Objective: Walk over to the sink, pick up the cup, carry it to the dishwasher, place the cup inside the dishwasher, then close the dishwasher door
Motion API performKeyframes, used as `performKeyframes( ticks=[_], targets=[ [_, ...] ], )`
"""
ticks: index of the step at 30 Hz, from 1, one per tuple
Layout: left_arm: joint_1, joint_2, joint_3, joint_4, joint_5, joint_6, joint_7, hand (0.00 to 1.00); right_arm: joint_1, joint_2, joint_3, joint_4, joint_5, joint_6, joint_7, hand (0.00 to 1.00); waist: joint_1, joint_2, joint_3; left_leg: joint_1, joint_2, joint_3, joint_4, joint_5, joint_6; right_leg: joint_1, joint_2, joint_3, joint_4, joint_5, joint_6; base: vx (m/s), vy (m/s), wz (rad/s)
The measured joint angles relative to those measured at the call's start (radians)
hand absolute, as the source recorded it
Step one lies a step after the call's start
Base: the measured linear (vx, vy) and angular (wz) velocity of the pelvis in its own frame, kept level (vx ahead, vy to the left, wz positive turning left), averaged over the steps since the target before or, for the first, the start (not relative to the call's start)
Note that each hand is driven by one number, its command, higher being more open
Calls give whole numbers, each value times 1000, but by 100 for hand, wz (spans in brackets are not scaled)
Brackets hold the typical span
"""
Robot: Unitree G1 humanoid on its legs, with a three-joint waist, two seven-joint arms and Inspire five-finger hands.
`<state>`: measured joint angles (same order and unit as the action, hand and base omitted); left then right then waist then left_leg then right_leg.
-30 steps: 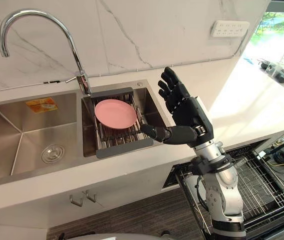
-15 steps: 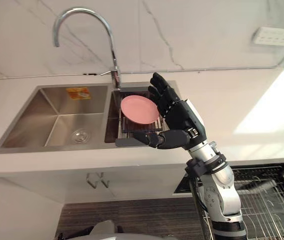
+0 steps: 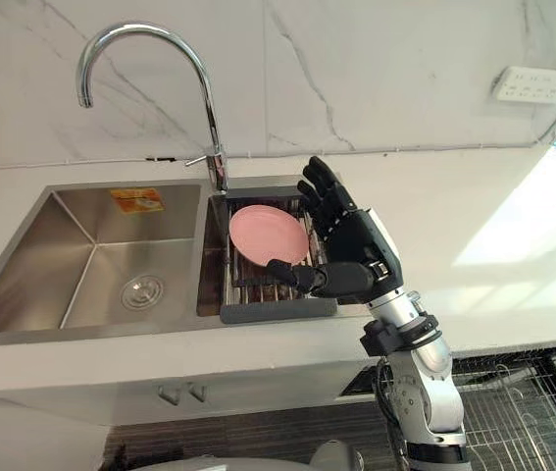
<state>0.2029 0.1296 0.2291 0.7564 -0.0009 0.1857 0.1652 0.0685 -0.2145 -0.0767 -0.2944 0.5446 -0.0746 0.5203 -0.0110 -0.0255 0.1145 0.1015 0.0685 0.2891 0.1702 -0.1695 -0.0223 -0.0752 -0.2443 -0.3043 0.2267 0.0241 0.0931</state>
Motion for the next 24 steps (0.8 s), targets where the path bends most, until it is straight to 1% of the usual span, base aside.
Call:
performKeyframes(
  ticks=[1,2,3,4,5,10,13,15,18,20,21,23,24],
  targets=[
    [-7,-2,-1,-2,-1,4,0,100,1,-2,-3,3,0,-4,-3,100,-3,7,4,11,14,-9,-2,-9,-6,17,13,8,-12,-2,4,125,-221,9],
    [-11,-6,-2,-9,-1,15,-1,100,0,-8,-6,1,-2,-4,-18,100,-3,18,2,18,43,-11,-8,-7,-22,35,41,3,-39,-2,2,112,-208,-4],
    [-16,-8,-2,-9,-1,26,-1,100,1,-16,-20,-3,-3,-4,-30,100,-7,23,2,24,59,-13,-18,-6,-32,51,64,-5,-67,-2,0,106,-197,-6],
    [-17,-9,-1,-8,-1,32,-1,100,1,-21,-31,-3,-3,-4,-34,100,-8,24,2,27,65,-15,-25,-6,-38,59,73,-8,-80,1,-3,45,-90,1],
    [35,-35,58,-2,0,33,22,100,22,12,-93,-63,2,-4,-92,100,-3,19,-2,65,33,-23,-99,16,-29,131,77,-26,-211,65,9,0,0,0],
    [36,-35,58,-2,0,33,22,100,22,12,-93,-63,2,-4,-92,100,-3,19,-4,63,35,-18,-100,16,-29,131,78,-24,-220,70,10,-1,-1,-1],
    [39,-35,58,-2,0,26,20,100,22,12,-93,-66,-3,-4,-94,100,-3,18,-9,46,41,-4,-89,18,-33,133,83,-23,-261,90,10,-13,-14,-5],
    [39,-35,57,-2,0,24,14,100,24,10,-94,-68,-41,-3,-97,100,-4,20,-12,37,47,-3,-76,20,-38,136,88,-26,-271,93,10,-6,-23,1],
    [37,-35,52,-5,-1,17,-10,100,27,-13,-92,-69,-155,6,-110,100,-5,26,-19,29,60,-5,-63,18,-48,142,97,-34,-283,93,10,-13,-55,5],
    [37,-33,35,-5,-1,16,-30,100,44,-48,-71,-72,-289,31,-134,100,-6,25,-32,13,67,-6,-56,15,-53,142,102,-47,-294,93,10,-30,-46,13],
    [36,-32,29,-6,-1,16,-38,100,51,-56,-62,-72,-330,35,-141,100,-6,24,-33,9,68,-6,-55,15,-54,142,103,-51,-295,93,10,-29,-40,18],
    [36,-33,-2,-7,-1,20,-57,100,74,-69,-19,-71,-511,54,-181,100,-6,24,-33,2,70,-2,-57,14,-54,142,103,-61,-299,94,9,-19,-18,14],
    [36,-33,-7,-7,-1,24,-60,100,80,-69,-8,-71,-547,56,-193,100,-5,25,-34,1,70,-2,-57,14,-54,142,103,-62,-301,94,9,-11,-6,8]
  ],
)
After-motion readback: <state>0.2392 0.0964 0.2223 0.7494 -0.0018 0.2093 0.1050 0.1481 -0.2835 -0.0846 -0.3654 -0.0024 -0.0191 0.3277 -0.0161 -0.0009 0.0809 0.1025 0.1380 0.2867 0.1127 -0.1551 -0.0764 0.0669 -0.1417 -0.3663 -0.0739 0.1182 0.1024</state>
